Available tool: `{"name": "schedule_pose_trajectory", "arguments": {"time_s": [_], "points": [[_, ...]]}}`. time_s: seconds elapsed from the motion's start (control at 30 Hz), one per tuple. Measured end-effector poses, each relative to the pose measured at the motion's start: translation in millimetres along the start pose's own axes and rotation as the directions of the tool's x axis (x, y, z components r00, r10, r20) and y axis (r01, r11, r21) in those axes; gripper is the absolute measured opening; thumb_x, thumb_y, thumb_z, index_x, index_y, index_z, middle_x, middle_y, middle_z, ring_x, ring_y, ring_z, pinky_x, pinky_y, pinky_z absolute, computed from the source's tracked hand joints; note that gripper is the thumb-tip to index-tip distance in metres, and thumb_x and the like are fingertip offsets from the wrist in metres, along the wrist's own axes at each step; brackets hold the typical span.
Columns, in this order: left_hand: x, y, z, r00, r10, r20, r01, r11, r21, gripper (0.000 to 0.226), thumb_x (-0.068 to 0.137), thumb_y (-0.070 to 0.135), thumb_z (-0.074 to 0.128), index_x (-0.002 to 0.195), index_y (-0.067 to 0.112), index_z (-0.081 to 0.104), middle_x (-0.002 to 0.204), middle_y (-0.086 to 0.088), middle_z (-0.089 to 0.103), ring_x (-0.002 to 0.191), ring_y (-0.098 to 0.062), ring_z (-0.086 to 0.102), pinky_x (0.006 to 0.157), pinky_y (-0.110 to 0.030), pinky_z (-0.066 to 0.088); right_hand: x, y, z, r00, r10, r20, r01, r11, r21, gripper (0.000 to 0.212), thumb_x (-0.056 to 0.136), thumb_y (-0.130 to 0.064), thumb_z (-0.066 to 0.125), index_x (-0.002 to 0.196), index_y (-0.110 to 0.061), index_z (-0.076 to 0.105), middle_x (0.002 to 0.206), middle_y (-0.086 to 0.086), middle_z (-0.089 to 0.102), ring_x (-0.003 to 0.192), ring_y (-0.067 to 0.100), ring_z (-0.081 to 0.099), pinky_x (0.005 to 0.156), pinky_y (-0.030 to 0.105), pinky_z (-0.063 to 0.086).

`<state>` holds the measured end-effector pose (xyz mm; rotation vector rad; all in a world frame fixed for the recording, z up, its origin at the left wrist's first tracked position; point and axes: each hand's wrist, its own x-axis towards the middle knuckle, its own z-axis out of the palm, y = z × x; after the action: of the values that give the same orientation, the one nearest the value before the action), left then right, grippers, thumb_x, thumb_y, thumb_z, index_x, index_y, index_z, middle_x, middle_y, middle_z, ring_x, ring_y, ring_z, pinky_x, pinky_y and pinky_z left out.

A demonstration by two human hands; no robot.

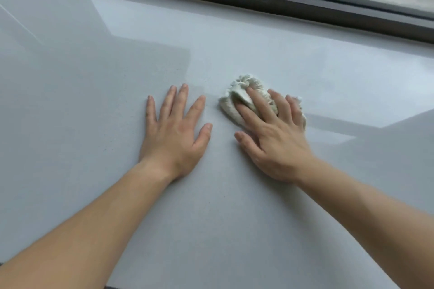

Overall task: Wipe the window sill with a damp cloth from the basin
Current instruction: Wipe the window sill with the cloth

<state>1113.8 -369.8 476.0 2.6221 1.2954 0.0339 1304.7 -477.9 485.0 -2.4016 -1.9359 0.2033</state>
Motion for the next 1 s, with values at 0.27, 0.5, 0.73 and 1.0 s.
{"name": "schedule_pose_trajectory", "arguments": {"time_s": [0.27, 0.5, 0.73, 1.0], "points": [[2.0, -4.7, -1.1, 0.998, 0.002, -0.07, -0.019, 0.972, -0.234, 0.063, 0.09, 0.05, 0.024, 0.147, 0.026, 0.038, 0.163, -0.005, 0.018, 0.15, -0.018, 0.008, 0.12, -0.047, -0.009, -10.8, -16.2, 5.6, 0.951, 0.297, -0.083, -0.293, 0.954, 0.057, 0.063, 0.093, -0.06, 0.025, 0.152, -0.039, 0.026, 0.167, -0.008, 0.008, 0.15, 0.033, 0.007, 0.12, 0.054, -0.003], [-60.2, -18.9, -12.5, 0.988, 0.101, -0.114, -0.118, 0.981, -0.155, 0.059, 0.093, 0.047, 0.021, 0.138, 0.021, 0.051, 0.154, -0.011, 0.037, 0.148, -0.031, 0.019, 0.119, -0.054, -0.005, -68.1, -19.3, 7.0, 0.997, 0.07, 0.012, -0.07, 0.997, -0.024, 0.058, 0.095, -0.059, 0.023, 0.15, -0.043, 0.031, 0.166, -0.013, 0.012, 0.151, 0.027, 0.01, 0.122, 0.05, 0.003], [-88.0, -31.0, -5.8, 0.993, 0.059, 0.1, -0.04, 0.981, -0.188, 0.078, 0.084, 0.069, -0.007, 0.153, 0.04, 0.014, 0.164, 0.011, -0.008, 0.148, -0.011, -0.021, 0.116, -0.045, -0.021, -144.5, -110.5, 16.0, 0.998, -0.026, 0.051, 0.026, 1.0, 0.002, 0.062, 0.095, -0.06, 0.031, 0.151, -0.034, 0.037, 0.167, -0.005, 0.014, 0.152, 0.032, 0.008, 0.12, 0.058, 0.01], [-92.6, -28.8, -3.6, 0.992, 0.083, 0.09, -0.077, 0.995, -0.067, 0.077, 0.086, 0.069, -0.002, 0.155, 0.036, 0.01, 0.165, 0.005, -0.009, 0.149, -0.017, -0.02, 0.116, -0.051, -0.017, -124.9, -83.0, 16.7, 0.935, 0.353, -0.015, -0.353, 0.935, 0.01, 0.063, 0.095, -0.058, 0.019, 0.154, -0.038, 0.025, 0.167, -0.008, 0.007, 0.15, 0.03, 0.006, 0.121, 0.051, -0.003]]}}
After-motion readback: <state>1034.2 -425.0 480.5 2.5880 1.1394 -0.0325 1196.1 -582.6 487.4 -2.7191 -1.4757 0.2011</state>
